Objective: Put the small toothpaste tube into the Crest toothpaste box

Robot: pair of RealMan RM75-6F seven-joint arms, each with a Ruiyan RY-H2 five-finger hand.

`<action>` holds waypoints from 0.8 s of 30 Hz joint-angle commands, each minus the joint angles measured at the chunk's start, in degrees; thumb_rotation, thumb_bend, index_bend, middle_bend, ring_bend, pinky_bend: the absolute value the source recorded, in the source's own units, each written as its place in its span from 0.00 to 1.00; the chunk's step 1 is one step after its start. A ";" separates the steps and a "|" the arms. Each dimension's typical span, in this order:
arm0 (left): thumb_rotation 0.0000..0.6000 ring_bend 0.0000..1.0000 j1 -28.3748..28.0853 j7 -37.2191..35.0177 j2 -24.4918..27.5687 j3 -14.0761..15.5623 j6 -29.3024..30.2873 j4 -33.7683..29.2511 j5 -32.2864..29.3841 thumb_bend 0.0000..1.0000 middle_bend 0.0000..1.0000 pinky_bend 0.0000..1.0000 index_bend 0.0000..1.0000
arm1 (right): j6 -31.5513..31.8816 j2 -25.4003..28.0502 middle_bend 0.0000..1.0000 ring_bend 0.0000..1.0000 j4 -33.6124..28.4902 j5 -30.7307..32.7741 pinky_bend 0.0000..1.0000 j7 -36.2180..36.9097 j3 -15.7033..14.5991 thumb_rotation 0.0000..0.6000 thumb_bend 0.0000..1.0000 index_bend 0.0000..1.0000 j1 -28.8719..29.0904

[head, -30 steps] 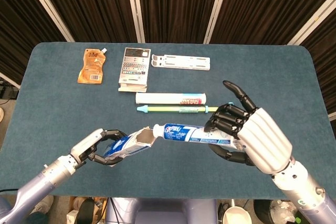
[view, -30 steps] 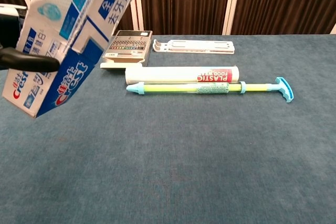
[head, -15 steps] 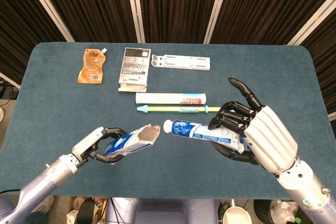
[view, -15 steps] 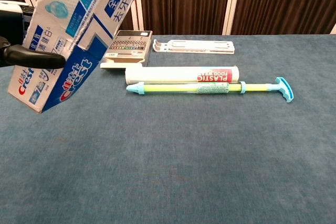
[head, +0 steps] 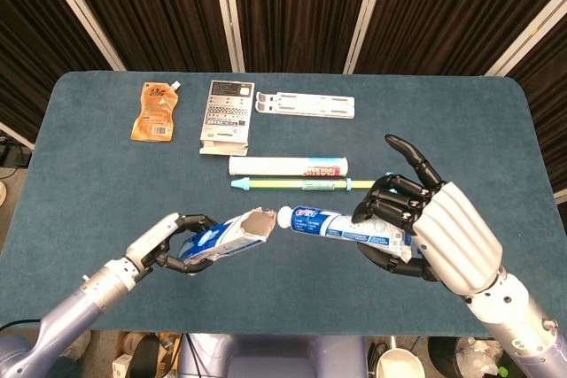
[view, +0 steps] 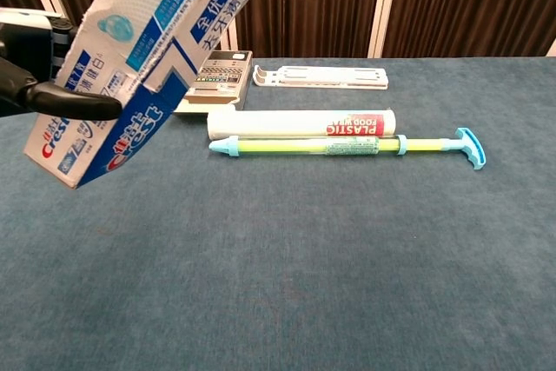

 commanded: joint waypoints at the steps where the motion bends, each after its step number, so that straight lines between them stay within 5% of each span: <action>1: 1.00 0.22 -0.16 1.02 -0.67 -0.41 0.02 -0.27 -0.83 0.34 0.43 0.31 0.42 | -0.11 -0.12 0.77 0.42 -0.25 -0.08 0.04 0.19 -0.06 1.00 0.68 0.91 0.05; 24: 1.00 0.22 -1.94 6.32 -3.68 -2.91 -1.70 -1.17 -5.52 0.34 0.43 0.31 0.42 | -1.52 -2.15 0.77 0.42 -1.52 0.51 0.04 -0.12 -0.05 1.00 0.68 0.91 1.24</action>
